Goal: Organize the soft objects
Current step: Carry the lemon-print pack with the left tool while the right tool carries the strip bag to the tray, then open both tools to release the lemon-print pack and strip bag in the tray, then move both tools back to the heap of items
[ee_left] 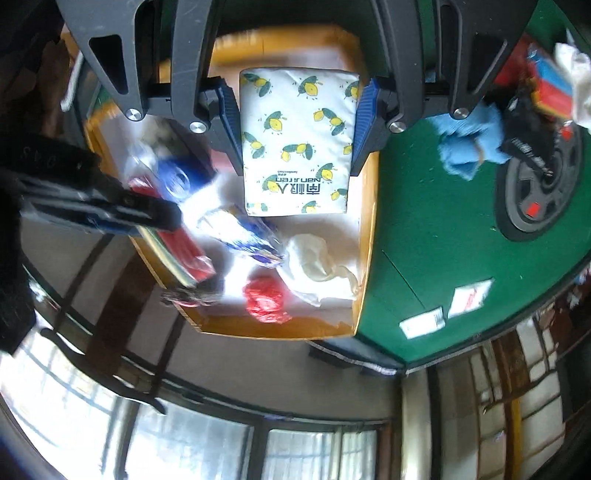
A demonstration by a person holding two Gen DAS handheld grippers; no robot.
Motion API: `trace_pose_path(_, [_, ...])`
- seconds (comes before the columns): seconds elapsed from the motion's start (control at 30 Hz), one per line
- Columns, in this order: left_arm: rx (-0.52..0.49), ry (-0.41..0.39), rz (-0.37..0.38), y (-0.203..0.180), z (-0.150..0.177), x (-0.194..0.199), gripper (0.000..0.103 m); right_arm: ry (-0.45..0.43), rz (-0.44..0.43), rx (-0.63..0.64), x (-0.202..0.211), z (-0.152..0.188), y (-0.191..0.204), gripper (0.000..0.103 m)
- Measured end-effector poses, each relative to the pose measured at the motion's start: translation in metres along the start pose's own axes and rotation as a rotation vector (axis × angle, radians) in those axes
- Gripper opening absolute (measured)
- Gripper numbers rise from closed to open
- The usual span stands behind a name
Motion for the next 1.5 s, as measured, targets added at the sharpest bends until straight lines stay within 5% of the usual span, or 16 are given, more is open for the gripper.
trace_pose_path(0.23, [0.107,0.099,0.057,0.009,-0.005,-0.036,0.053,0.030,0.058,-0.042,-0.019,-0.003,-0.023,0.040])
trace_pose_path(0.6, [0.143,0.105,0.091,0.004,-0.006,-0.039,0.055,0.037,0.144,-0.055,-0.032,-0.009,-0.033,0.042])
trace_pose_path(0.8, [0.187,0.098,0.134,0.009,-0.007,-0.032,0.059,-0.002,0.156,-0.056,-0.021,-0.010,-0.030,0.062])
trace_pose_path(1.17, [0.208,0.036,0.173,0.020,0.006,0.005,0.060,-0.100,-0.021,-0.075,0.016,0.008,0.016,0.062])
trace_pose_path(1.5, [0.236,-0.055,0.119,0.075,0.034,0.056,0.059,-0.022,-0.116,0.048,-0.002,0.036,0.091,0.062])
Point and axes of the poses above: each gripper's, at about its wrist camera, not at the fingertips, and x roughly against the way its jaws point, y to its left, z to its underside, the point moved 3 cm from there along -x, roughly the way its jaws point, and after that the axes turned 7 degrees about -z, right-handed, at the moved point
